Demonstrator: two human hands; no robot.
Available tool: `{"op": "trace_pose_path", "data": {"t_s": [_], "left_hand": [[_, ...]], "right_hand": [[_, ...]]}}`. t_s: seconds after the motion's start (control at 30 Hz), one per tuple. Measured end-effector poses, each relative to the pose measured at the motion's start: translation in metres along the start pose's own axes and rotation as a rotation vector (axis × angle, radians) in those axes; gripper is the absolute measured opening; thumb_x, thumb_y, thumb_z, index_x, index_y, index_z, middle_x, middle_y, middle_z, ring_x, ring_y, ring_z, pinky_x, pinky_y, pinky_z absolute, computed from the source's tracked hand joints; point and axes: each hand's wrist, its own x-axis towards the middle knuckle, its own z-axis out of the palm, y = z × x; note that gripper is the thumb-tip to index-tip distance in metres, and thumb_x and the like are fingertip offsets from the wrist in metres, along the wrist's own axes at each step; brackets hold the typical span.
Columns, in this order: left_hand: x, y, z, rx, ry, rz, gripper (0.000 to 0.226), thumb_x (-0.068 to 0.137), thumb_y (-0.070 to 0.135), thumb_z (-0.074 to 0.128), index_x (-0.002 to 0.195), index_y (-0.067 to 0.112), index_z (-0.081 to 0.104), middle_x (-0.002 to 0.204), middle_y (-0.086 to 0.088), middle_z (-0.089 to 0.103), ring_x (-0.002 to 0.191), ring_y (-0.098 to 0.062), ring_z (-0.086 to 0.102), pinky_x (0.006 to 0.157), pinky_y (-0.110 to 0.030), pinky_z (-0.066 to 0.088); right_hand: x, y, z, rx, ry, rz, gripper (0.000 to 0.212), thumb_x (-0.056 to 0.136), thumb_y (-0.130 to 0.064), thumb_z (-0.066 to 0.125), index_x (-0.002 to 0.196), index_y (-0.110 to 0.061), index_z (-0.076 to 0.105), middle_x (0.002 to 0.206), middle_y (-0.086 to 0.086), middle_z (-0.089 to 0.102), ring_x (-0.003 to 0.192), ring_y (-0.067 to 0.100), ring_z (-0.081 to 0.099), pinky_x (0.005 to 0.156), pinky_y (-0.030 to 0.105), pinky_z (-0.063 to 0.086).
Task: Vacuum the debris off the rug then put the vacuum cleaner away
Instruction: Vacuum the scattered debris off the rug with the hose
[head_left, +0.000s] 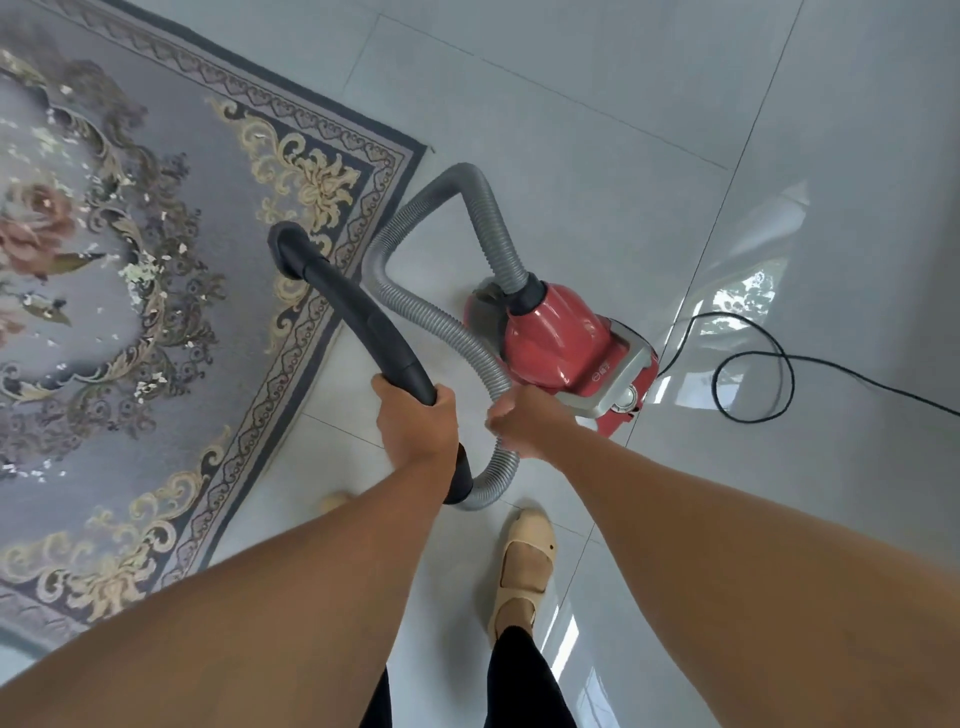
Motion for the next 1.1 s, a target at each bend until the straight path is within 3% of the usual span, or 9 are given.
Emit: {"op": "trace_pose_path", "data": {"t_s": [0.17,0.27,0.43,0.63,0.73,0.9,0.97,1.03,1.1], "left_hand": [[0.022,0.008,-0.035,-0.108,0.007,-0.132,0.039,0.085,0.022,0.065,0.116,0.012,0.043,0.096,-0.009,0.068,0.074,-0.024,0.068,0.074,-0.038,0.058],[0.037,0.009,-0.061,-0.181,0.003,-0.188,0.040,0.084,0.018,0.066,0.117,0.008,0.046,0.097,-0.006,0.063,0.079,-0.022,0.062,0.073,-0.033,0.053],[0.075,-0.014,-0.110,-0.290,-0.036,-0.268,0.045,0.082,0.027,0.068,0.115,0.003,0.049,0.098,-0.008,0.066,0.079,-0.023,0.061,0.066,-0.030,0.045],[0.120,-0.045,-0.181,-0.497,-0.015,-0.415,0.041,0.087,0.035,0.065,0.108,0.001,0.053,0.086,-0.007,0.061,0.073,-0.022,0.059,0.059,-0.030,0.048],[0.139,-0.056,-0.213,-0.554,-0.006,-0.505,0.029,0.089,0.030,0.063,0.092,0.003,0.056,0.071,-0.005,0.057,0.059,-0.019,0.054,0.052,-0.027,0.046],[0.176,-0.073,-0.267,-0.618,0.030,-0.583,0.042,0.085,0.032,0.067,0.107,-0.002,0.058,0.088,-0.013,0.065,0.077,-0.029,0.066,0.066,-0.038,0.058],[0.188,-0.077,-0.286,-0.616,0.060,-0.597,0.042,0.085,0.032,0.067,0.109,0.000,0.057,0.095,-0.012,0.066,0.080,-0.028,0.065,0.065,-0.035,0.054],[0.200,-0.081,-0.303,-0.590,0.065,-0.610,0.040,0.086,0.032,0.066,0.112,0.004,0.056,0.098,-0.010,0.065,0.076,-0.023,0.060,0.059,-0.029,0.046],[0.210,-0.085,-0.315,-0.563,0.037,-0.598,0.038,0.085,0.030,0.065,0.112,0.004,0.058,0.092,-0.008,0.063,0.068,-0.020,0.056,0.051,-0.027,0.041]], "right_hand": [[-0.008,-0.061,0.011,0.103,-0.070,-0.088,0.023,0.095,-0.018,0.055,0.110,-0.006,0.067,0.108,0.014,0.071,0.102,0.030,0.068,0.089,0.039,0.056],[-0.015,-0.095,0.027,0.147,-0.127,-0.126,0.029,0.098,-0.022,0.049,0.114,-0.001,0.064,0.112,0.020,0.068,0.103,0.036,0.066,0.087,0.046,0.056],[-0.018,-0.152,0.063,0.079,-0.248,-0.120,0.028,0.100,-0.027,0.044,0.108,-0.006,0.062,0.117,0.019,0.065,0.108,0.035,0.064,0.088,0.042,0.055],[-0.025,-0.215,0.110,-0.070,-0.364,-0.203,0.033,0.093,-0.028,0.058,0.122,-0.014,0.058,0.114,0.010,0.065,0.101,0.025,0.065,0.093,0.042,0.054],[-0.023,-0.242,0.133,-0.113,-0.419,-0.236,0.051,0.082,-0.034,0.071,0.127,-0.018,0.053,0.117,0.010,0.065,0.102,0.026,0.066,0.093,0.045,0.054],[-0.021,-0.302,0.183,-0.279,-0.432,-0.317,0.061,0.082,-0.041,0.072,0.133,-0.017,0.048,0.121,0.006,0.063,0.104,0.023,0.063,0.095,0.042,0.051],[-0.021,-0.324,0.200,-0.359,-0.432,-0.362,0.046,0.083,-0.042,0.070,0.118,-0.015,0.057,0.107,0.007,0.066,0.096,0.024,0.065,0.090,0.040,0.052],[-0.022,-0.345,0.212,-0.434,-0.472,-0.381,0.028,0.083,-0.041,0.068,0.087,-0.015,0.060,0.085,0.006,0.065,0.080,0.024,0.063,0.078,0.035,0.050],[-0.020,-0.362,0.221,-0.462,-0.525,-0.365,0.028,0.079,-0.039,0.070,0.074,-0.014,0.058,0.077,0.006,0.062,0.073,0.022,0.059,0.079,0.036,0.050]]}}
